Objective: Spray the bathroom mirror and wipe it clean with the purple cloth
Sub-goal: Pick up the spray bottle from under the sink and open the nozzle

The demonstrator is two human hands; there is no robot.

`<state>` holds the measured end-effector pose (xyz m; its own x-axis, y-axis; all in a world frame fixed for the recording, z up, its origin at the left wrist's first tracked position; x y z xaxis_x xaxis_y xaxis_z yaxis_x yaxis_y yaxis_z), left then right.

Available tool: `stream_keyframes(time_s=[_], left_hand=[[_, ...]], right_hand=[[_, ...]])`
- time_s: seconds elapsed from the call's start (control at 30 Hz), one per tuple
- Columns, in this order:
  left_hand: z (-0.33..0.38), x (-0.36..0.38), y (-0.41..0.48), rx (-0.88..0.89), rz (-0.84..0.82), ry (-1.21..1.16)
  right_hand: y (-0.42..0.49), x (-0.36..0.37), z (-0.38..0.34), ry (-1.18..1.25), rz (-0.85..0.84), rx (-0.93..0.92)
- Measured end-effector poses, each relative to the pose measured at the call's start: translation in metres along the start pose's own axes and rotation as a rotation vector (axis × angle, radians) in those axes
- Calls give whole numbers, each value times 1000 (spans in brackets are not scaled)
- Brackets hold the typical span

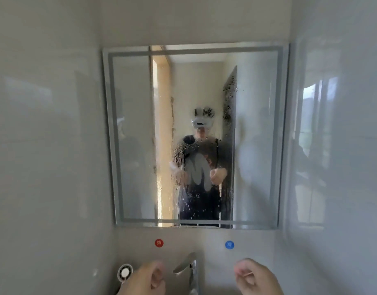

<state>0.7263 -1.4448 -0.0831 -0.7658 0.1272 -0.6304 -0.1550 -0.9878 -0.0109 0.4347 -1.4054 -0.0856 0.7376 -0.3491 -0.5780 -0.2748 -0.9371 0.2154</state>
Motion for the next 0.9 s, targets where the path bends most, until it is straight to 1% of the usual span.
stream_keyframes(time_s=[0.03,0.1,0.17,0.27,0.37,0.5,0.57,0.73,0.8,0.9], left_hand=[[9,-4,0,55,46,13],[39,-22,-2,113,154,31],[60,-37,-2,205,194,11],[74,-55,-1,230,176,-12],[84,-69,-1,313,218,-16],[94,-86,-3,384,238,-24],[97,-94,-4,422,245,-38],[98,-98,-7,462,215,-5],[89,-87,-9,445,175,-42],[59,-51,-11,399,105,-72]], right_hand=[[2,-4,-12,-5,-29,-22],[10,-18,-31,12,22,-51],[17,-27,-48,40,69,-113],[19,-39,-70,8,104,-178],[18,-50,-87,17,155,-208],[8,-59,-109,43,161,-230],[5,-61,-117,60,177,-233],[-4,-54,-122,-10,214,-239],[-15,-44,-111,-29,216,-215],[-39,-19,-80,-55,197,-126]])
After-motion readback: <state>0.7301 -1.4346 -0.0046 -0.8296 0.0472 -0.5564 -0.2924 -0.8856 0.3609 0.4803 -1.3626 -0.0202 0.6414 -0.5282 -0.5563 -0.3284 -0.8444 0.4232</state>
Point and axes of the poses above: each hand's wrist, its own y-axis towards the middle knuckle, its own x-axis out of the palm, z = x × y, the point moved 3 cm from there along y, towards the middle knuckle, and after that the axes turned 5 degrees about -y, right-handed, at the moved point
